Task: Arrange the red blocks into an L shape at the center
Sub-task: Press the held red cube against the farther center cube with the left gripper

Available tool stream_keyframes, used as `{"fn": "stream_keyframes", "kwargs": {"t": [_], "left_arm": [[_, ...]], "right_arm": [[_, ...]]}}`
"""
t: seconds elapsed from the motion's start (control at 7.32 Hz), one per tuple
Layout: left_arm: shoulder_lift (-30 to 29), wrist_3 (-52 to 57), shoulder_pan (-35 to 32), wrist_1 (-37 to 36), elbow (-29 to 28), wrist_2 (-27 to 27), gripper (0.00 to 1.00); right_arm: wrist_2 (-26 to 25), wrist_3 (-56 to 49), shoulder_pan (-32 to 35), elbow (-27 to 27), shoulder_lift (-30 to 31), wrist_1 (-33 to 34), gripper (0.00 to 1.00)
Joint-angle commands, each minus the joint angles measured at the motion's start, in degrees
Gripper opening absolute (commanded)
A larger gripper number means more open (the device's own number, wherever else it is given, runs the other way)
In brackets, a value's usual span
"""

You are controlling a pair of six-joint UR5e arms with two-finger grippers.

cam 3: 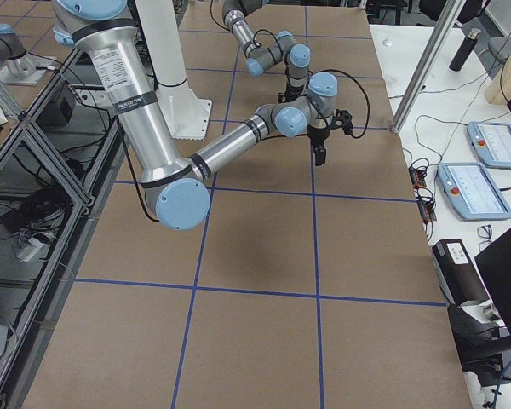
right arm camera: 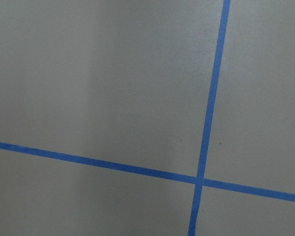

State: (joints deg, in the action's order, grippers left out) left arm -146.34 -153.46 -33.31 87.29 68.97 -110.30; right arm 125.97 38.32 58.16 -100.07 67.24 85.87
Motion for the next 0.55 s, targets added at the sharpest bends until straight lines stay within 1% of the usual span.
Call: {"fn": "stream_keyframes", "kwargs": {"t": [0.0, 0.41], "left_arm": [[0.0, 0.09, 0.09, 0.07, -0.24, 0.0, 0.62], [0.0, 0.17, 0.09, 0.07, -0.24, 0.0, 0.62]], "right_arm": [[0.06, 0.0, -0.06, -0.12, 0.0, 0.0, 0.99], [0.06, 0.0, 0.03, -0.38, 0.09, 0.0, 0.99]]}}
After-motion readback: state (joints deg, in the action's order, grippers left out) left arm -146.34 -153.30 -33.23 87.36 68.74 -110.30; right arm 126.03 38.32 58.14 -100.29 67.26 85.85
